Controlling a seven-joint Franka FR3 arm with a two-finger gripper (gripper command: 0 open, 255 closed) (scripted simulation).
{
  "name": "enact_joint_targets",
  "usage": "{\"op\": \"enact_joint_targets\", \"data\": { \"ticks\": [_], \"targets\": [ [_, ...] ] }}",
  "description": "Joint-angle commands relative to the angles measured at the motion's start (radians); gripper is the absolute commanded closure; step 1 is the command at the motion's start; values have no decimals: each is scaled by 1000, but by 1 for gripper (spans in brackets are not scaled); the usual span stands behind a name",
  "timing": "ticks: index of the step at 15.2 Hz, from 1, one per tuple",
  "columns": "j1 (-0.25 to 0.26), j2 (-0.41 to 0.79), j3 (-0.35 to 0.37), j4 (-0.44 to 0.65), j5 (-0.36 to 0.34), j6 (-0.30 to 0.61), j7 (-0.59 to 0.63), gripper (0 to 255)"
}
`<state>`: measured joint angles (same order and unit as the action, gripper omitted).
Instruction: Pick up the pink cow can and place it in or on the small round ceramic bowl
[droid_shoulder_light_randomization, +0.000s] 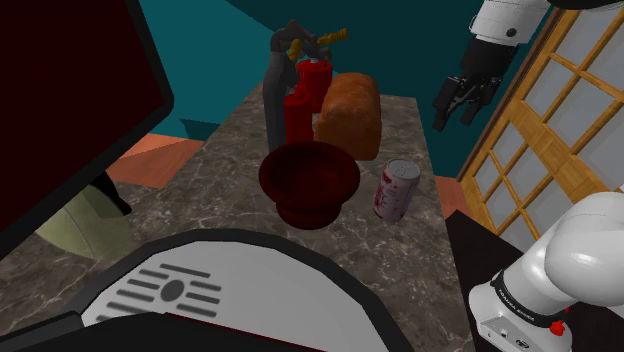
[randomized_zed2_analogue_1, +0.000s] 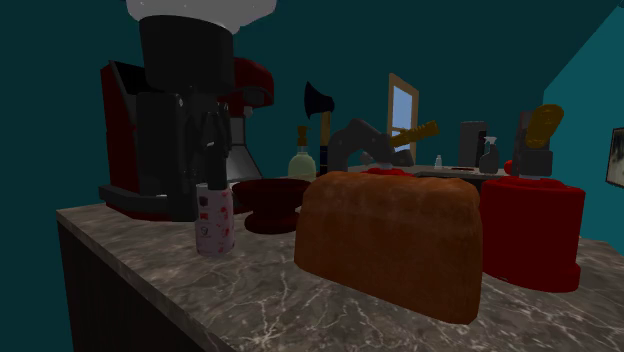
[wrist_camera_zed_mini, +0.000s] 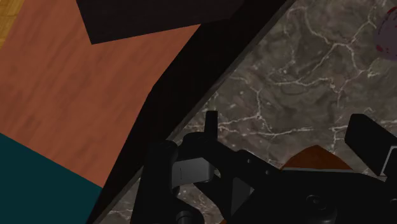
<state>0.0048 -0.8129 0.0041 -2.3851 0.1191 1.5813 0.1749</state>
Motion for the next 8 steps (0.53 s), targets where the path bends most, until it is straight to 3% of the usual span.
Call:
{"op": "enact_joint_targets", "data": {
  "ticks": [1,8],
  "targets": [
    [0,0,0,0,0,0,0,0],
    [51,17,192,37,80,-4,191,0]
  ]
}}
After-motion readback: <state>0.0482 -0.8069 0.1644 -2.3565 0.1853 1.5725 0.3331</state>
